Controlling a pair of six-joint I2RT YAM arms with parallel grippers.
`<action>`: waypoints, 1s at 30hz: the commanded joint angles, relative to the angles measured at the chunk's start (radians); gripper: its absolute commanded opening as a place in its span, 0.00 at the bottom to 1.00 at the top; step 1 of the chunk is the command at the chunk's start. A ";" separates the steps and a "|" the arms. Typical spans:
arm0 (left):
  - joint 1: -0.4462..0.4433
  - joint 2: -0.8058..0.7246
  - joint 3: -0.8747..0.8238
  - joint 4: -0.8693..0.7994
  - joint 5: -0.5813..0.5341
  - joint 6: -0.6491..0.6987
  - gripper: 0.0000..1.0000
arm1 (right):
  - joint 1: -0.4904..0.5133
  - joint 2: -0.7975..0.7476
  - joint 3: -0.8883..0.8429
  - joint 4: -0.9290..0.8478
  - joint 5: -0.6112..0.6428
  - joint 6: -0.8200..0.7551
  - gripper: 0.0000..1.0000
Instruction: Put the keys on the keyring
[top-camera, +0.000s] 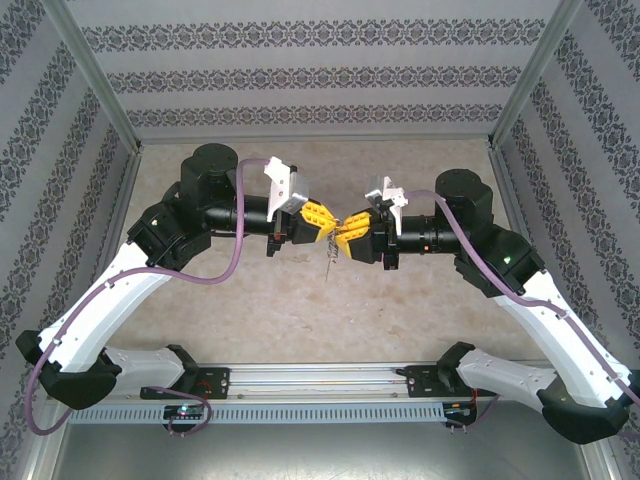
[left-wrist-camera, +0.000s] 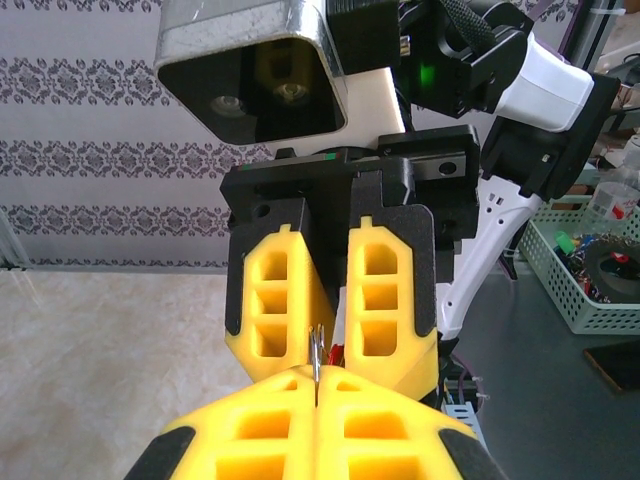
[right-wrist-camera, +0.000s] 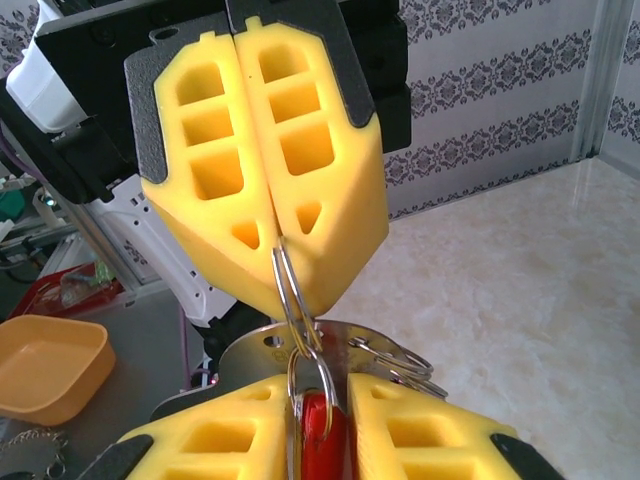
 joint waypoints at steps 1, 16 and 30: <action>0.014 -0.012 0.002 0.075 0.037 -0.021 0.00 | 0.008 0.001 -0.005 0.026 0.009 -0.019 0.21; 0.025 -0.028 -0.006 0.095 0.045 -0.036 0.00 | 0.008 -0.085 0.022 0.014 0.073 -0.017 0.44; 0.025 -0.035 -0.023 0.167 0.097 -0.092 0.00 | 0.008 -0.014 0.097 0.080 0.067 -0.027 0.36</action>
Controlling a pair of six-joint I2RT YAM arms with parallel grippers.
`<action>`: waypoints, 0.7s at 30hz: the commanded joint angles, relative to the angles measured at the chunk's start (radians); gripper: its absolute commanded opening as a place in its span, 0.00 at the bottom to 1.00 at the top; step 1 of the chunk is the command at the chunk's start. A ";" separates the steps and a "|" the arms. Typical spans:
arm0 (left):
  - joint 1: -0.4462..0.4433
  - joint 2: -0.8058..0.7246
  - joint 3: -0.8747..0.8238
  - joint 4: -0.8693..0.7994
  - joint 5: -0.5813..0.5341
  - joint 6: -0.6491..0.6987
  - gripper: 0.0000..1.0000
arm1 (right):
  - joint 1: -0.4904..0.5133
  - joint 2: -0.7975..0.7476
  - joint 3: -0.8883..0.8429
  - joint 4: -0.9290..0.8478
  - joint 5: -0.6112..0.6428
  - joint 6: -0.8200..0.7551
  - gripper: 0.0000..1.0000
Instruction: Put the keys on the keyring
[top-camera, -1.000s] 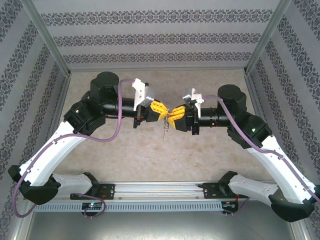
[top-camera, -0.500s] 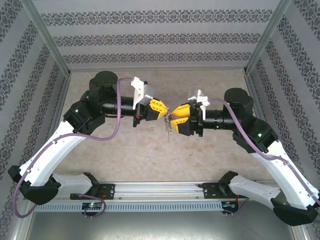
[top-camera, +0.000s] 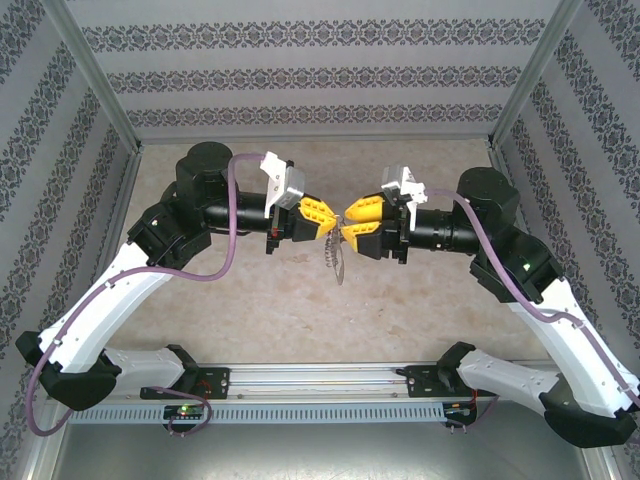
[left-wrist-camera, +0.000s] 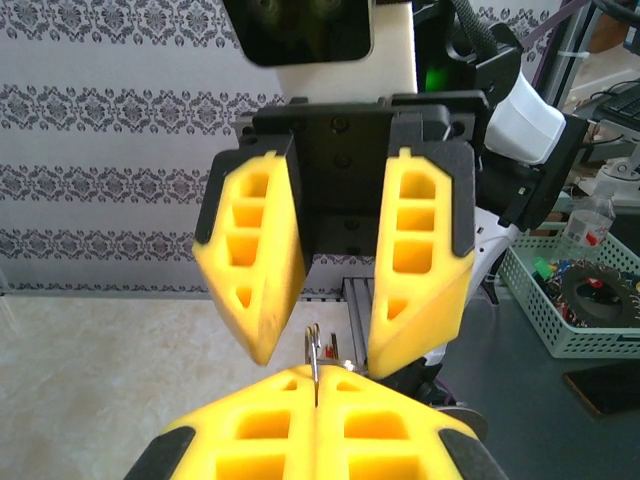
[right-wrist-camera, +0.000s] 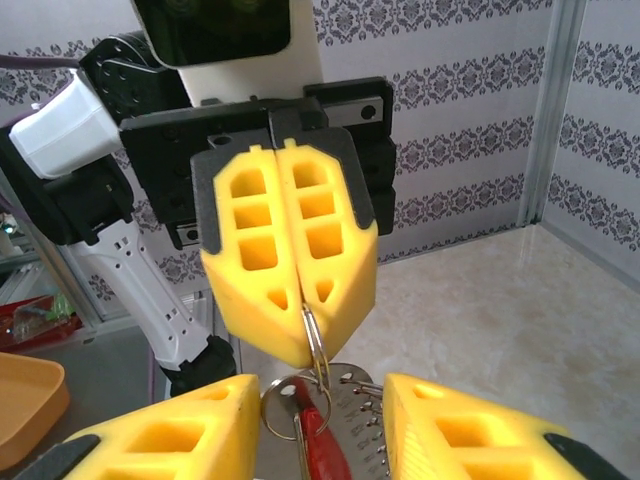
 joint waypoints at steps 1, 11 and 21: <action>0.012 -0.030 -0.004 0.082 0.045 -0.022 0.00 | 0.008 0.010 0.030 0.049 -0.003 -0.011 0.35; 0.012 -0.030 -0.007 0.089 0.053 -0.030 0.00 | 0.011 0.017 0.024 0.074 -0.025 -0.019 0.15; 0.013 -0.026 0.000 0.086 0.060 -0.033 0.00 | 0.021 0.011 0.013 0.090 -0.035 -0.023 0.15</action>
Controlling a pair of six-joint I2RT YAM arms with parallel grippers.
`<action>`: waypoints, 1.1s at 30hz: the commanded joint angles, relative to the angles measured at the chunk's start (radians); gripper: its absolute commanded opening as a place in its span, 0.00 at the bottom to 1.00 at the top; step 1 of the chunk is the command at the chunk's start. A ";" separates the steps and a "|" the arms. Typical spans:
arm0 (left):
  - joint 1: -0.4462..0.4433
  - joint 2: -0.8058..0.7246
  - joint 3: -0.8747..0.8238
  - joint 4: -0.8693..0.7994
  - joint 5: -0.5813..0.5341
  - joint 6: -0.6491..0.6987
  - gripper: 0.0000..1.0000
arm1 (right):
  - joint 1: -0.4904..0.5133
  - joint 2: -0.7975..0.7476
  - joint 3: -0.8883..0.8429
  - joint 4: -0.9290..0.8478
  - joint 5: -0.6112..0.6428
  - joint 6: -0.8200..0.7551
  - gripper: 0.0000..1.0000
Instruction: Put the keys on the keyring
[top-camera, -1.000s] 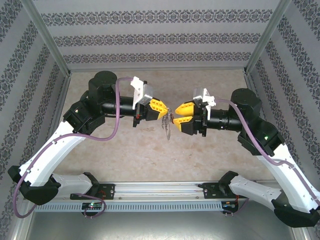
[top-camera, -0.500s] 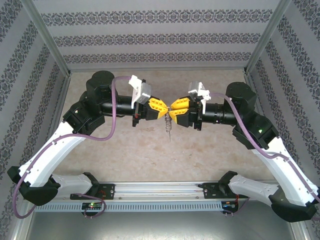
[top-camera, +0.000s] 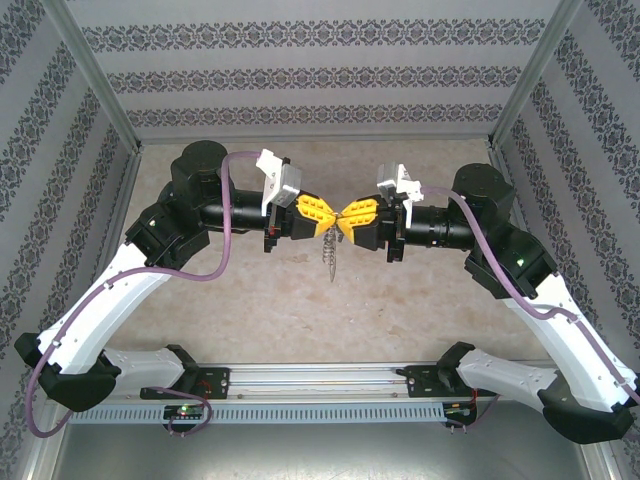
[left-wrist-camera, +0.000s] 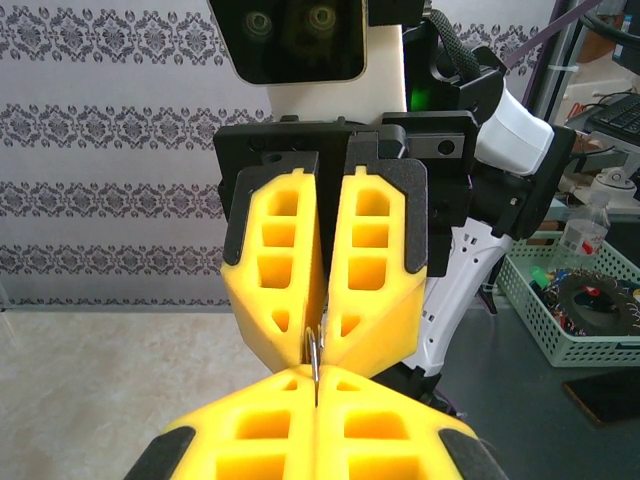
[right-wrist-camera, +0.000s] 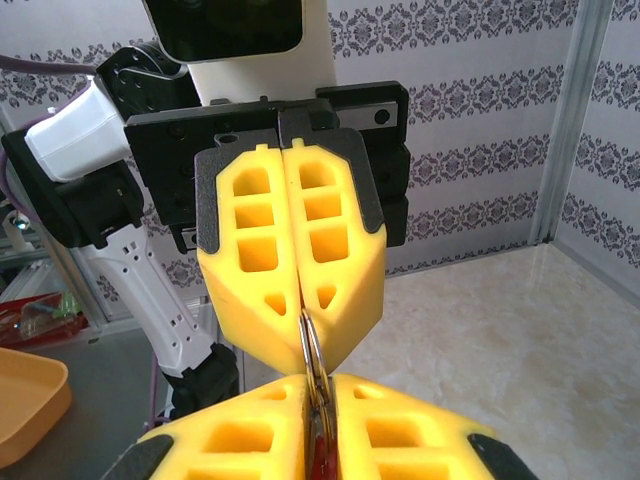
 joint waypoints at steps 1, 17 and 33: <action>0.007 -0.019 0.001 0.057 0.042 -0.017 0.00 | 0.015 -0.006 0.008 0.044 -0.010 -0.012 0.14; 0.007 0.013 0.113 -0.254 -0.099 0.203 0.36 | 0.012 0.028 0.095 -0.131 0.072 -0.136 0.00; -0.038 0.123 0.288 -0.536 -0.270 0.386 0.36 | 0.063 0.167 0.278 -0.436 0.182 -0.395 0.00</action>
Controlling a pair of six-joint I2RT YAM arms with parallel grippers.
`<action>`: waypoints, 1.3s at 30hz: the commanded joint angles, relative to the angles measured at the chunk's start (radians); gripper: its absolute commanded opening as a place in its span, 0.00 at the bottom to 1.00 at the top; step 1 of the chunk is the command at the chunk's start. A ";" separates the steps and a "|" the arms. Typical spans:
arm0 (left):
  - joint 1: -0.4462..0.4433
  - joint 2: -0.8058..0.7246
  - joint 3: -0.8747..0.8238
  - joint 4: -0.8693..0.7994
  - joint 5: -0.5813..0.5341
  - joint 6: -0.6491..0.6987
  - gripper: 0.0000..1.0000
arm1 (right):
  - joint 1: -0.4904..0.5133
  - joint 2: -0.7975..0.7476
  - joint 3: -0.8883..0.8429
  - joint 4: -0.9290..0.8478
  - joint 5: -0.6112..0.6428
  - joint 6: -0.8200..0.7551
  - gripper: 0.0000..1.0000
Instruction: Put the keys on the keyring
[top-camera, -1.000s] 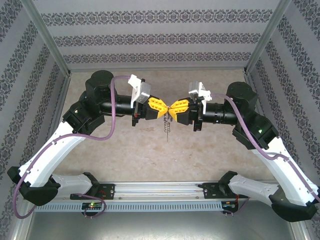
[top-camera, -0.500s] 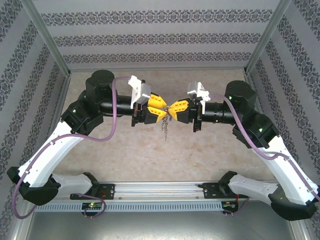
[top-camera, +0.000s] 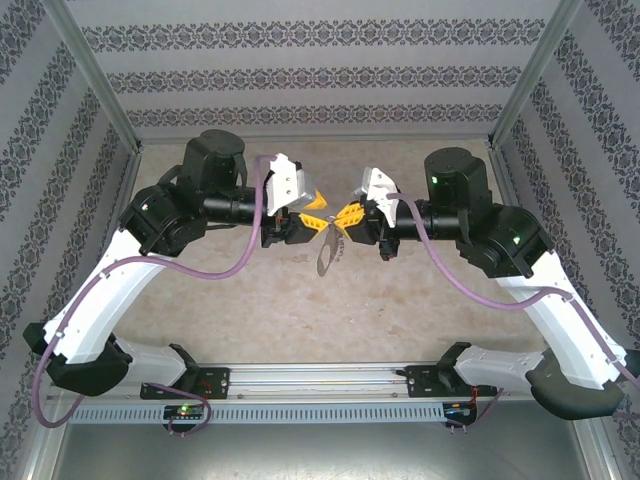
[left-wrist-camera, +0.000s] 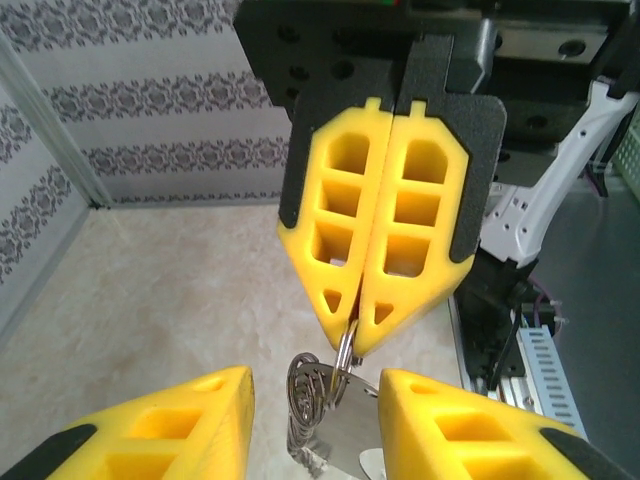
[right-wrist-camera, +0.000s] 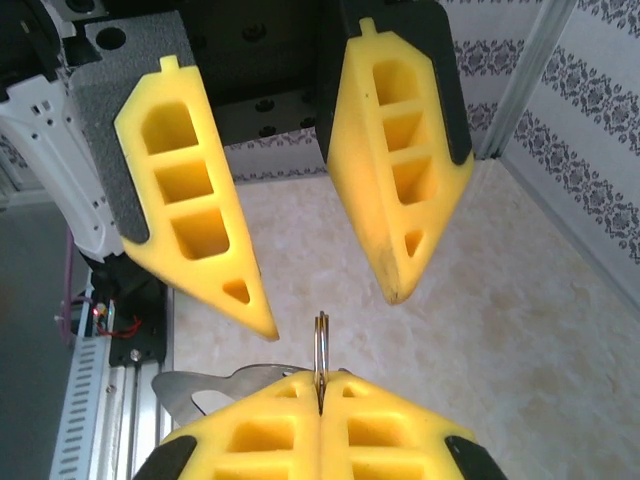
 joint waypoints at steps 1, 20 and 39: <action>-0.020 0.013 0.035 -0.071 -0.024 0.054 0.36 | 0.018 0.015 0.047 -0.045 0.013 -0.063 0.00; -0.029 0.035 0.030 -0.059 0.007 0.042 0.13 | 0.025 0.050 0.071 -0.063 0.004 -0.097 0.00; -0.014 -0.033 -0.056 0.130 0.100 -0.089 0.00 | -0.021 -0.024 -0.004 -0.016 -0.059 -0.010 0.14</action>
